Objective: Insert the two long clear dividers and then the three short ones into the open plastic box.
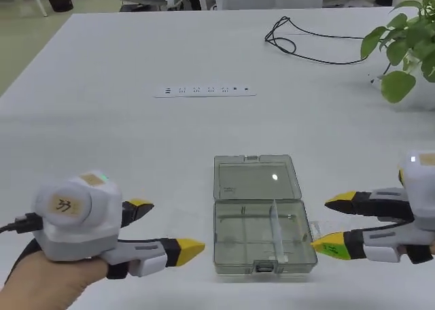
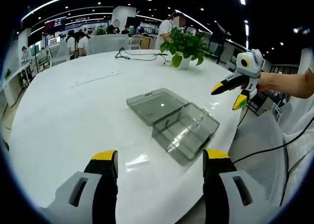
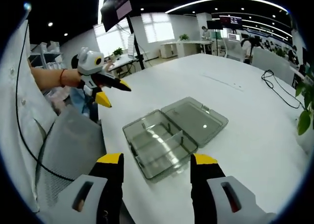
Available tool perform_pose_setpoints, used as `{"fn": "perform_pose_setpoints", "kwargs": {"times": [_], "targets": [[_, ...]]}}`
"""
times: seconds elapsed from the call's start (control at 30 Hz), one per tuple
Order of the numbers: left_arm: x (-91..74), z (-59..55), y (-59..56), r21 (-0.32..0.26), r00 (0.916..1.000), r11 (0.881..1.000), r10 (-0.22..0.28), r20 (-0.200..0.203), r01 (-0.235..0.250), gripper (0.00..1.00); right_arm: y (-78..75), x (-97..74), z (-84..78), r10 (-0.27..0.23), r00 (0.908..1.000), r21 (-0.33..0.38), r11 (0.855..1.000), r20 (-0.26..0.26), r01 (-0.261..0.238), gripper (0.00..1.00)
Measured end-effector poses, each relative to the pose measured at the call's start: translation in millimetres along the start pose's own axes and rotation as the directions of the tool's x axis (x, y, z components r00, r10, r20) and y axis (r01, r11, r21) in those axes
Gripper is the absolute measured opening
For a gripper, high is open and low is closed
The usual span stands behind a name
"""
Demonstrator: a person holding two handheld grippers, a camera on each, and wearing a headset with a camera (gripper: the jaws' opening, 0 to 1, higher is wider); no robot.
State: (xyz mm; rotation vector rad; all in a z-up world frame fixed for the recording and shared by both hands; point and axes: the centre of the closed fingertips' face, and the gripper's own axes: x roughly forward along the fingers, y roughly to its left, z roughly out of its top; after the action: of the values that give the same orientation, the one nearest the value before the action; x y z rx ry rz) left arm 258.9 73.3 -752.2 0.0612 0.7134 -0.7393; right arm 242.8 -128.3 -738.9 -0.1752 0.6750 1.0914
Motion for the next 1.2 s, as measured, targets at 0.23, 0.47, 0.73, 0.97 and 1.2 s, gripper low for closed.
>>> {"fn": "perform_pose_setpoints", "kwargs": {"times": [0.23, 0.47, 0.73, 0.97, 1.2], "targets": [[11.3, -16.9, 10.0, -0.013, 0.9961, 0.999, 0.036, -0.08, -0.037, 0.66, -4.2, -11.5, -13.5, 0.0, 0.9999, -0.038, 0.999, 0.014, 0.0, 0.6], [24.5, -38.4, 20.7, -0.013, 0.9723, 0.994, 0.102, -0.211, -0.107, 0.59, -3.9, -14.7, -22.7, 0.0, 0.9999, -0.034, 0.999, 0.017, 0.001, 0.59], [38.8, -63.1, 29.9, -0.009, 0.936, 0.985, 0.159, -0.314, -0.17, 0.52, -3.1, -15.7, -26.2, -0.006, 0.9994, -0.018, 1.0, 0.035, 0.007, 0.59], [44.1, -75.7, 33.2, 0.022, 0.9093, 0.981, 0.188, -0.371, -0.194, 0.47, -3.7, -17.7, -29.2, -0.016, 0.9988, 0.001, 1.0, 0.047, 0.016, 0.57], [46.0, -81.0, 34.2, 0.051, 0.8943, 0.978, 0.206, -0.397, -0.202, 0.41, -4.2, -20.3, -29.1, -0.024, 0.9978, 0.017, 1.0, 0.062, 0.023, 0.57]]}}
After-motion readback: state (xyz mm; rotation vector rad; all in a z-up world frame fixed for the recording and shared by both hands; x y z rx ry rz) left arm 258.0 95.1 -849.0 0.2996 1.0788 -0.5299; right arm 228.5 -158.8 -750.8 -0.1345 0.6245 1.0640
